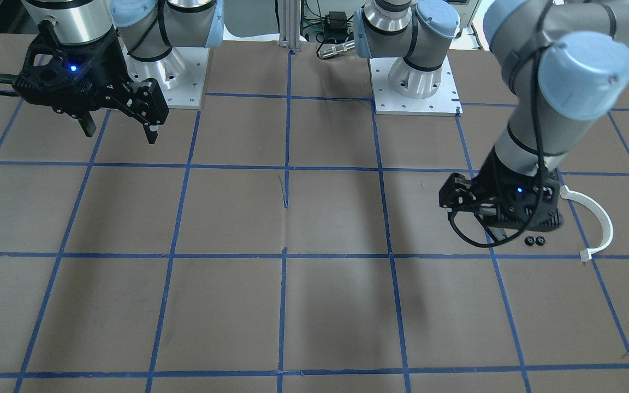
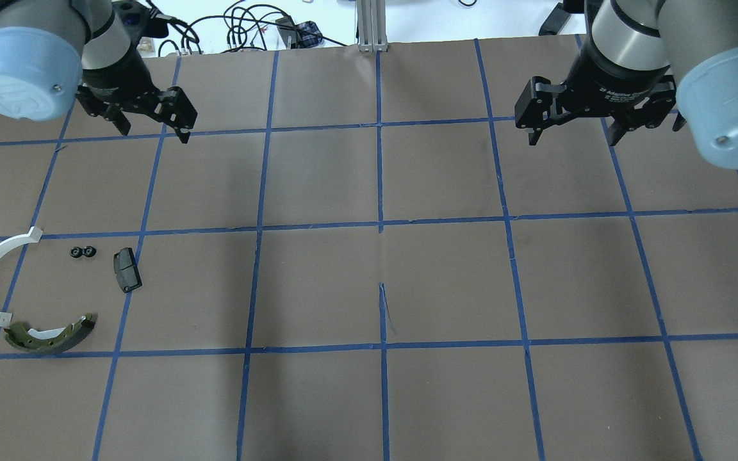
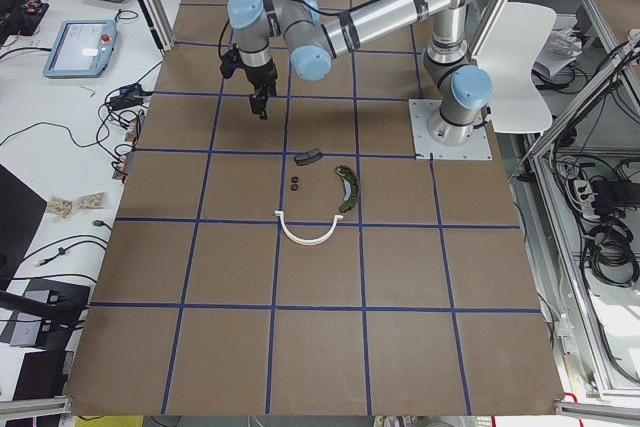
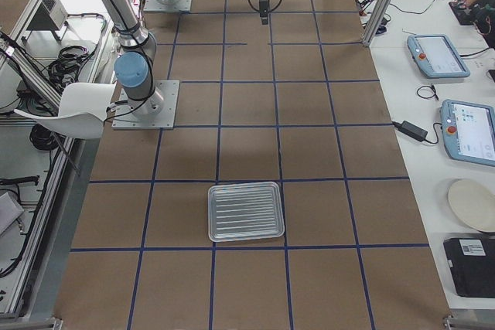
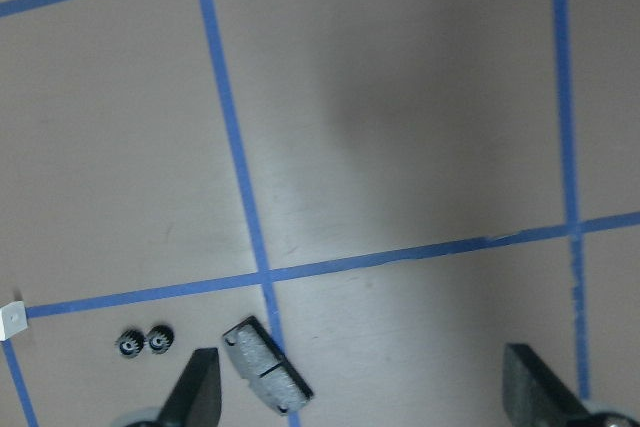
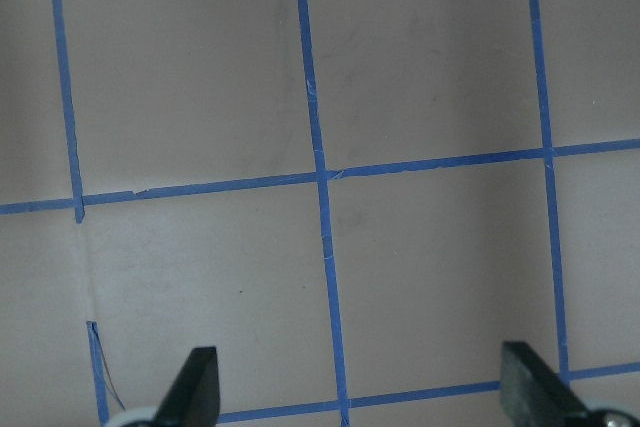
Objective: Place bearing gear from tray to pile
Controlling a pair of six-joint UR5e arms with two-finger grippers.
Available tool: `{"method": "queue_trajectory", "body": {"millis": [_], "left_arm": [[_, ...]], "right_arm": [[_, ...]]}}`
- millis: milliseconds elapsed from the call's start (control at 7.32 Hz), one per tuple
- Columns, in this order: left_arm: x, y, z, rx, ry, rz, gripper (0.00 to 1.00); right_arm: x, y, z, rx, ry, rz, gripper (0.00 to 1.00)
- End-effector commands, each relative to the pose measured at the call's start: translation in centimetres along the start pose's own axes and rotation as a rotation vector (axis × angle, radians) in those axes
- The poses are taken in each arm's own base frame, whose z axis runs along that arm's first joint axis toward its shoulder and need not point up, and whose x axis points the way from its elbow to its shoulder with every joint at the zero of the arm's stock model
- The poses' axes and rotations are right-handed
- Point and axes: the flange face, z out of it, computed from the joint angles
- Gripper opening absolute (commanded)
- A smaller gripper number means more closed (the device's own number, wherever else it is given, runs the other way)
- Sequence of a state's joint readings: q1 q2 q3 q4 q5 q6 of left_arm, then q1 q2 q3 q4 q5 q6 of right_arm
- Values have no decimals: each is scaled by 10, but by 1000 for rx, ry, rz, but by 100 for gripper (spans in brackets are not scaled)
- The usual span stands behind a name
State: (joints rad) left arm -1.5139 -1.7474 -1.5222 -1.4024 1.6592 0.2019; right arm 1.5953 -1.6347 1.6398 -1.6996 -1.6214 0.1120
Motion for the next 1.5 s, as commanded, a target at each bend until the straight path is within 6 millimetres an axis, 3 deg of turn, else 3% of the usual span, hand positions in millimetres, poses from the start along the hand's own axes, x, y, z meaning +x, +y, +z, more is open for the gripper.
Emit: {"method": "queue_trajectory", "body": {"millis": [0, 137, 683, 1366], "left_arm": [[32, 48, -57, -18, 58, -5, 100], [31, 62, -76, -9, 61, -12, 100], [38, 81, -86, -36, 161, -151, 100], [26, 81, -94, -18, 112, -165, 100]], "right_arm": [[0, 0, 0, 1, 0, 0, 100], [0, 0, 0, 1, 0, 2, 100], [0, 0, 0, 1, 0, 2, 100], [0, -1, -1, 4, 0, 2, 100]]}}
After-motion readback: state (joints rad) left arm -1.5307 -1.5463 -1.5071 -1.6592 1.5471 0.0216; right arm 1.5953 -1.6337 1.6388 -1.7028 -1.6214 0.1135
